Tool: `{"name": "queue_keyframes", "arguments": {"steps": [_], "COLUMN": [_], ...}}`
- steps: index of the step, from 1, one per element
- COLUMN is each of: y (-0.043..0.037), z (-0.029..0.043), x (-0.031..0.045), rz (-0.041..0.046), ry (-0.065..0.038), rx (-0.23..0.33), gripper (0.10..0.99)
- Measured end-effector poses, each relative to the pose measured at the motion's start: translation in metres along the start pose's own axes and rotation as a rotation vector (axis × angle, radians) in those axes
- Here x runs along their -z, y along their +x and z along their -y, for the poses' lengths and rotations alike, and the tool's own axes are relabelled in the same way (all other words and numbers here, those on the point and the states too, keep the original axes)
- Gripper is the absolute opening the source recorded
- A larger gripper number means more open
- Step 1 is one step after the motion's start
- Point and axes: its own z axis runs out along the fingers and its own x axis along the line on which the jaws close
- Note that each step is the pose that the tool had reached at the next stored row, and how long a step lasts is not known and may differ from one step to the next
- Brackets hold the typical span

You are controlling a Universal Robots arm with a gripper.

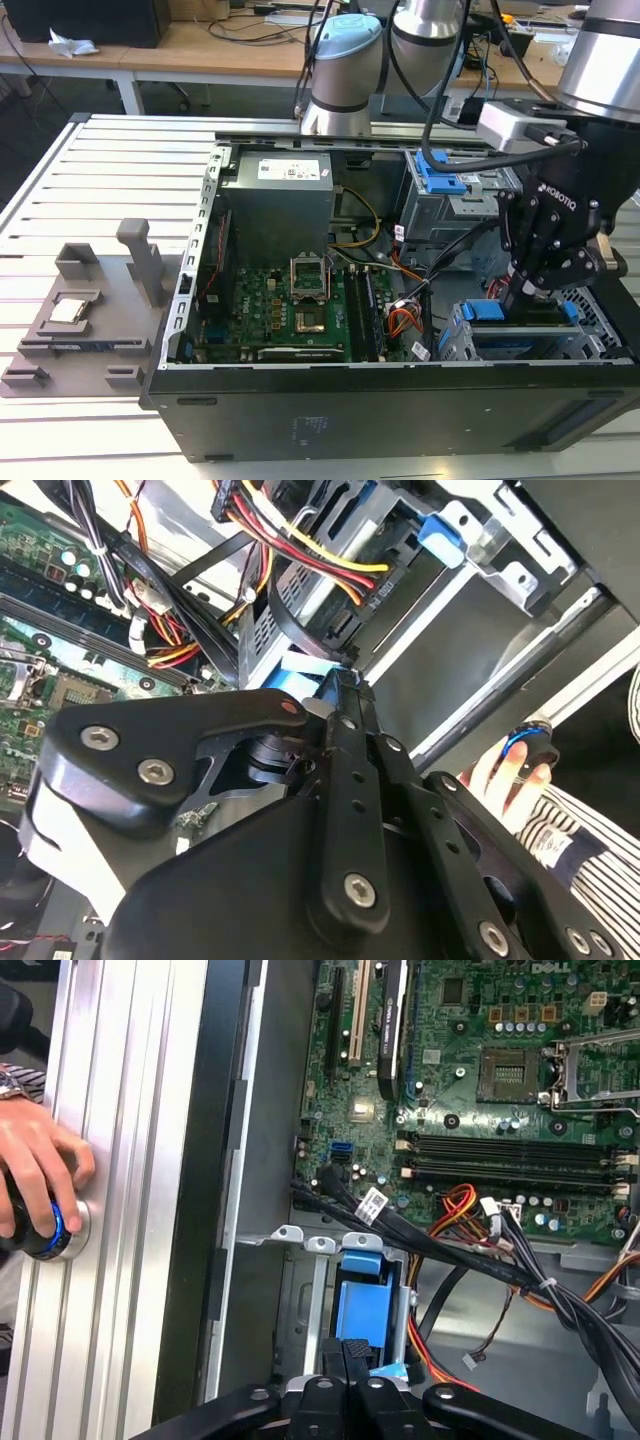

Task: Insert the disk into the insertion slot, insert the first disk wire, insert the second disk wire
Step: 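Insert the second disk wire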

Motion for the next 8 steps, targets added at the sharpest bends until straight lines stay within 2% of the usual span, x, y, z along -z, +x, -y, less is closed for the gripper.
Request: {"name": "queue_keyframes", "arguments": {"steps": [1, 3, 8], "y": [0.0001, -0.0007, -0.0024], "z": [0.002, 0.0049, 0.008], "x": [0.0, -0.001, 0.0022], "rz": [0.0037, 0.0055, 0.0061], "ry": [-0.003, -0.012, -0.013], "rx": [-0.001, -0.003, -0.005], "gripper": [0.118, 0.118, 0.118]}}
